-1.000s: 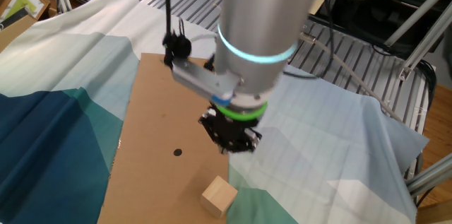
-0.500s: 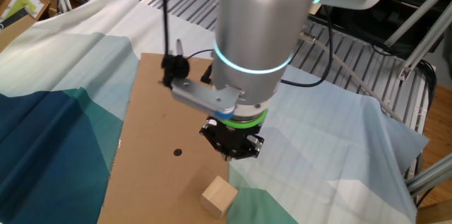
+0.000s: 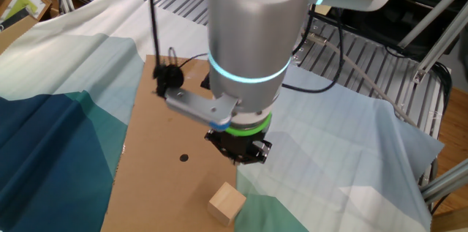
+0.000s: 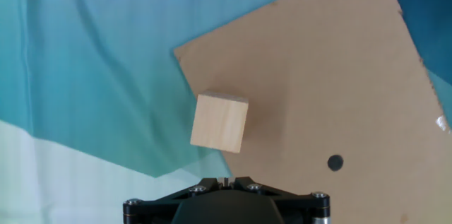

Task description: Grab the block and place it at the designated location

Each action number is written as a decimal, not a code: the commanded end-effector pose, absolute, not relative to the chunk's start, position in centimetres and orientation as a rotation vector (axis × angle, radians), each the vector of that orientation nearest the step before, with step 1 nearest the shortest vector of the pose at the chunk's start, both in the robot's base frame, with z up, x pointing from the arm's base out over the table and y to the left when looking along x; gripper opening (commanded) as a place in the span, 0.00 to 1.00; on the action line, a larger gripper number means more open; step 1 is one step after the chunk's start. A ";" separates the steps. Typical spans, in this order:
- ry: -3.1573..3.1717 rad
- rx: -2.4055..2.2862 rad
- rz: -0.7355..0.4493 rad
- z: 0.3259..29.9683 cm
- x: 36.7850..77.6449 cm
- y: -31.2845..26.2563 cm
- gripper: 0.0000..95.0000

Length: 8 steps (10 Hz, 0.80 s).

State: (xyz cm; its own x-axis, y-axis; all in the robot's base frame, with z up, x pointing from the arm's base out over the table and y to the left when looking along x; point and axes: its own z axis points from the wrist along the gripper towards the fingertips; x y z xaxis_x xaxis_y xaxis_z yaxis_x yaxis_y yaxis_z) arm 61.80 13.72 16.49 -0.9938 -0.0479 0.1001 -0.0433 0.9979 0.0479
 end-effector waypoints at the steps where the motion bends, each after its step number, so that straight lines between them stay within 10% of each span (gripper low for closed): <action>1: -3.067 -0.035 -0.077 16.5 61.5 13.6 0.00; 8: -3.064 -0.113 -0.081 16.6 61.6 13.8 0.00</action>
State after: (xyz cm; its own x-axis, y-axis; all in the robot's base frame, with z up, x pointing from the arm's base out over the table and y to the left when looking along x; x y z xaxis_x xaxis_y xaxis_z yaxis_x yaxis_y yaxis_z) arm 61.87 13.94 16.63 -0.9940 0.0727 0.0819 0.0770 0.9957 0.0506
